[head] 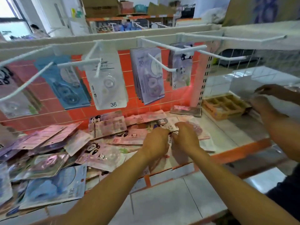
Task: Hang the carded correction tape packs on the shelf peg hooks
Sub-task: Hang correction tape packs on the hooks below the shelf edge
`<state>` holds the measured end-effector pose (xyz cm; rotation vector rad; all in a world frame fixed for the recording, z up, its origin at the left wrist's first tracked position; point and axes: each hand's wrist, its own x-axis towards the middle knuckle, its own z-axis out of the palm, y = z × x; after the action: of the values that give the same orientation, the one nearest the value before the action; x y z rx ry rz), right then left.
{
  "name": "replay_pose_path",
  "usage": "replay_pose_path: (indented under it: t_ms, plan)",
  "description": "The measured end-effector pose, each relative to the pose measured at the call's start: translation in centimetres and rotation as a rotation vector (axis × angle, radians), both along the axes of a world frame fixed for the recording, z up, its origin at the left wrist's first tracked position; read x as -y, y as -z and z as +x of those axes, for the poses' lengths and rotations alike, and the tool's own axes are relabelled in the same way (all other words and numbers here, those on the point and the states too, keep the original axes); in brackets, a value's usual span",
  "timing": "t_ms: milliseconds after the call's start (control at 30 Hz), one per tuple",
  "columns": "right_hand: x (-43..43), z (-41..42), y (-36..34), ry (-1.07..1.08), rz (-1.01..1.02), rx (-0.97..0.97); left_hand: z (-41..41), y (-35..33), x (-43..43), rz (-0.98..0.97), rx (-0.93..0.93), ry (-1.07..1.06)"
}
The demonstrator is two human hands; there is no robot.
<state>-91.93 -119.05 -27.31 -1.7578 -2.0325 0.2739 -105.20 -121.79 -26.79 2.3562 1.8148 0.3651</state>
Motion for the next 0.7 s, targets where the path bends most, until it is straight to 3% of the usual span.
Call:
replay_pose_path:
  t_ms: [167,400,700]
  plan:
    - [-2.3,3.7,1.1,0.144,0.020,0.089,2.2,0.4,-0.2,-0.036,-0.058,0.052]
    - [-2.8,4.8,2.2,0.238,-0.169,0.018,2.7,0.9,-0.5,-0.135,-0.137,0.068]
    - [-0.8,4.1,2.6,0.245,-0.046,-0.053,2.9,1.8,-0.4,-0.184,-0.115,0.060]
